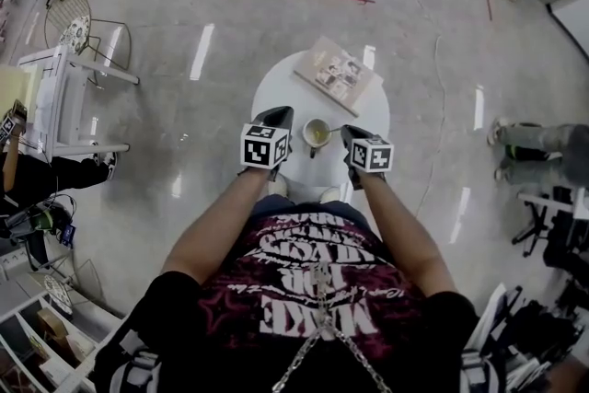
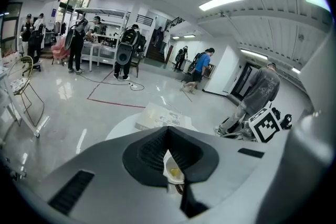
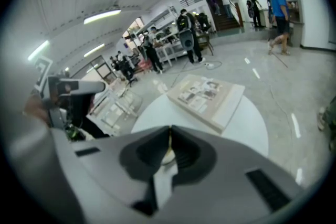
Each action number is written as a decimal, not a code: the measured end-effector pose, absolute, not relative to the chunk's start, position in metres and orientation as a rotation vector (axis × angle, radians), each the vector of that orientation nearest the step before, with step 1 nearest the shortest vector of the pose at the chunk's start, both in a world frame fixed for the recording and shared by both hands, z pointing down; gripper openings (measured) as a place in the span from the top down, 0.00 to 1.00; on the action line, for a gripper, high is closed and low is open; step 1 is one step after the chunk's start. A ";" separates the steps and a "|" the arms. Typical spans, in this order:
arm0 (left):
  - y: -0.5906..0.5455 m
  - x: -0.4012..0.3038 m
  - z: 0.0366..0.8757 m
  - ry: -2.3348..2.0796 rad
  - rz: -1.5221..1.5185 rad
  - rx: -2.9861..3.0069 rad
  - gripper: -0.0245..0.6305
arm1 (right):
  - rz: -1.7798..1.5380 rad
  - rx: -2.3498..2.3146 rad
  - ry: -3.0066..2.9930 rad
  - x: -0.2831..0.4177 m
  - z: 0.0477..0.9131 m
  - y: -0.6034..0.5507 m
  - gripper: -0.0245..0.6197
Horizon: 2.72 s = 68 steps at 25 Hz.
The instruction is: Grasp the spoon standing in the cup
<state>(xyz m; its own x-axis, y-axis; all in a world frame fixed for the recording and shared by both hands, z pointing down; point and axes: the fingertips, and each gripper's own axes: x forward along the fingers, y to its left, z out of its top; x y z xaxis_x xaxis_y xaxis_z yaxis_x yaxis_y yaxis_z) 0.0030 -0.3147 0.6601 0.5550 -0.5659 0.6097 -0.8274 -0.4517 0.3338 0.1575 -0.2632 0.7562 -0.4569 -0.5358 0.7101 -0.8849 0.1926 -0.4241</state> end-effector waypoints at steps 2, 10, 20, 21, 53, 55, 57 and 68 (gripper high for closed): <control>-0.314 0.004 0.659 -1.113 0.552 2.180 0.93 | 1.165 1.331 -2.054 0.159 0.758 -0.263 0.90; -0.312 0.006 0.661 -1.099 0.567 2.196 0.93 | 1.219 1.293 -2.014 0.159 0.773 -0.254 0.90; -0.315 0.017 0.651 -1.081 0.584 2.277 0.93 | 1.167 1.266 -1.978 0.166 0.773 -0.250 0.79; -0.315 0.018 0.651 -1.083 0.580 2.278 0.93 | 1.165 1.271 -1.977 0.168 0.772 -0.249 0.79; -0.316 0.045 0.456 -1.326 0.150 2.641 0.93 | 0.210 1.681 -2.579 0.194 0.452 -0.266 0.90; -0.314 0.047 0.454 -1.313 0.139 2.640 0.93 | 0.193 1.670 -2.572 0.191 0.452 -0.265 0.91; -0.313 0.048 0.460 -1.302 0.158 2.631 0.93 | 0.191 1.665 -2.563 0.189 0.453 -0.265 0.91; -0.319 0.055 0.468 -1.287 0.168 2.632 0.93 | 0.196 1.656 -2.543 0.194 0.457 -0.267 0.91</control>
<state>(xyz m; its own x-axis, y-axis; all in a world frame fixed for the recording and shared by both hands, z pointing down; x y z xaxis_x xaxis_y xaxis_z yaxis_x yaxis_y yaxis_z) 0.0550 -0.3192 0.4685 0.6130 -0.7664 0.1919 -0.7900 -0.5981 0.1348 0.1939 -0.2671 0.4573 -0.4033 -0.9021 0.1536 -0.9150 0.4000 -0.0530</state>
